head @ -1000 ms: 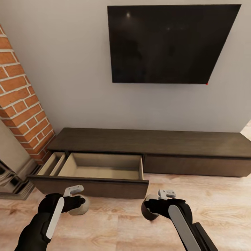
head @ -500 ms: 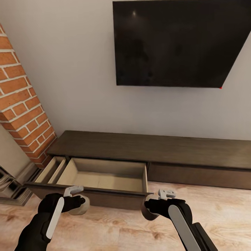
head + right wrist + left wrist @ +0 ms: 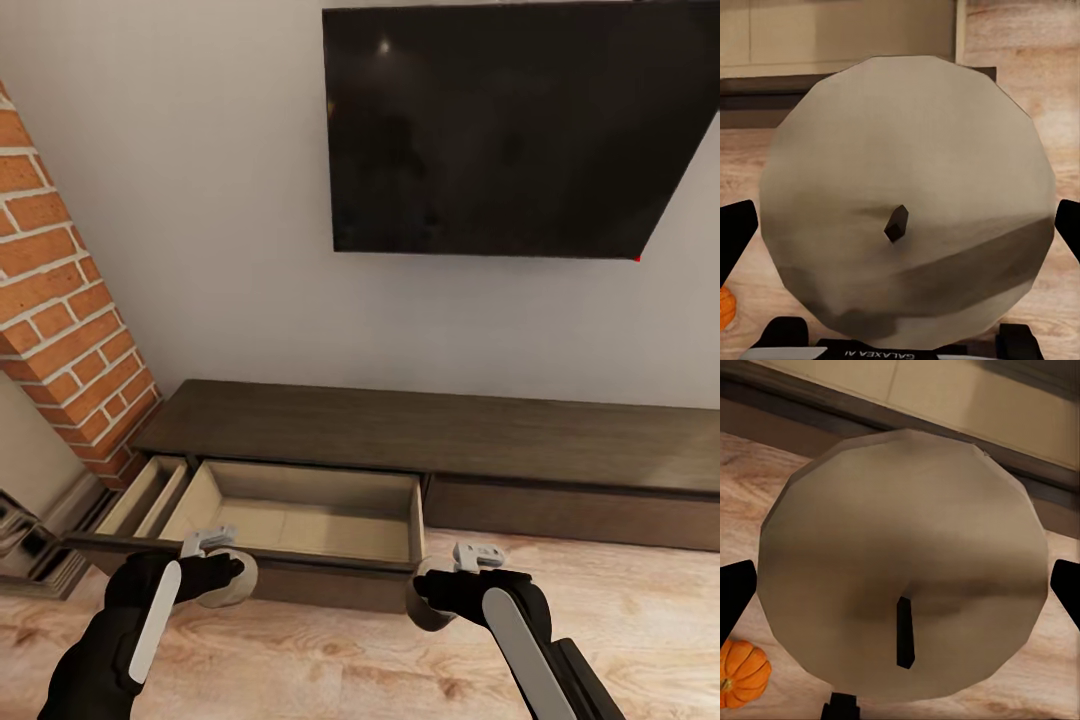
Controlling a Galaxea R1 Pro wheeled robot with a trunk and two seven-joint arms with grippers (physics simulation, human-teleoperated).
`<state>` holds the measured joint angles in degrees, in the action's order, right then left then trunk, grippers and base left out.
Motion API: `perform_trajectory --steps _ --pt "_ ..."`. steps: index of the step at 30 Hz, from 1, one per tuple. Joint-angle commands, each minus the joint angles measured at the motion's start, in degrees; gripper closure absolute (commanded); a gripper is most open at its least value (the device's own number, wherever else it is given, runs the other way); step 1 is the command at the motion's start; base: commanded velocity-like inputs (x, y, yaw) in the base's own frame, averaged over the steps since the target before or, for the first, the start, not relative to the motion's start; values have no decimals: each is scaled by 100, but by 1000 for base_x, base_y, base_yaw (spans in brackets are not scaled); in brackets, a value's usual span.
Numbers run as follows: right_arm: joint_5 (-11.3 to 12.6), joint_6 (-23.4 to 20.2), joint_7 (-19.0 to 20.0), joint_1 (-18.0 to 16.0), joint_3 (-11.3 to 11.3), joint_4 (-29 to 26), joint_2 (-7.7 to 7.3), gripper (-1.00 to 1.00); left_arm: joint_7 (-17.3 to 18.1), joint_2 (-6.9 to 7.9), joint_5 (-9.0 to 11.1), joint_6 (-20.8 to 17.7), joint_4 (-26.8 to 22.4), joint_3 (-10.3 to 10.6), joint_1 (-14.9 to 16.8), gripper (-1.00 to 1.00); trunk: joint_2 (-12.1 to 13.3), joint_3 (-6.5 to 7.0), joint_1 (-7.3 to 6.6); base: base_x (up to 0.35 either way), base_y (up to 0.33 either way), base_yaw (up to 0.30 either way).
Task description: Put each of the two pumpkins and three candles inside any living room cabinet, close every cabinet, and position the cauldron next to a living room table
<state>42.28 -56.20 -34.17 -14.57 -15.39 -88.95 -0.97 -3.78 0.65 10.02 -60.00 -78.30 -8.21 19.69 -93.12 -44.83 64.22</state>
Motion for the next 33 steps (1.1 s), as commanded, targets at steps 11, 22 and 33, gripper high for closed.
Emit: perform_trajectory --steps 11,22,33 --pt "0 48 -2 3 -5 0 0 100 0 2 -1 0 -10 4 -1 100 443 198 -242 0 0 0" --pt "-43 -95 -26 -43 -74 -43 632 100 7 13 75 0 -203 3 10 100 884 395 -484 0 0 0" --pt "-47 -294 -331 -1276 -78 137 1096 100 4 29 125 0 -179 28 838 100 1325 593 -725 0 0 0"
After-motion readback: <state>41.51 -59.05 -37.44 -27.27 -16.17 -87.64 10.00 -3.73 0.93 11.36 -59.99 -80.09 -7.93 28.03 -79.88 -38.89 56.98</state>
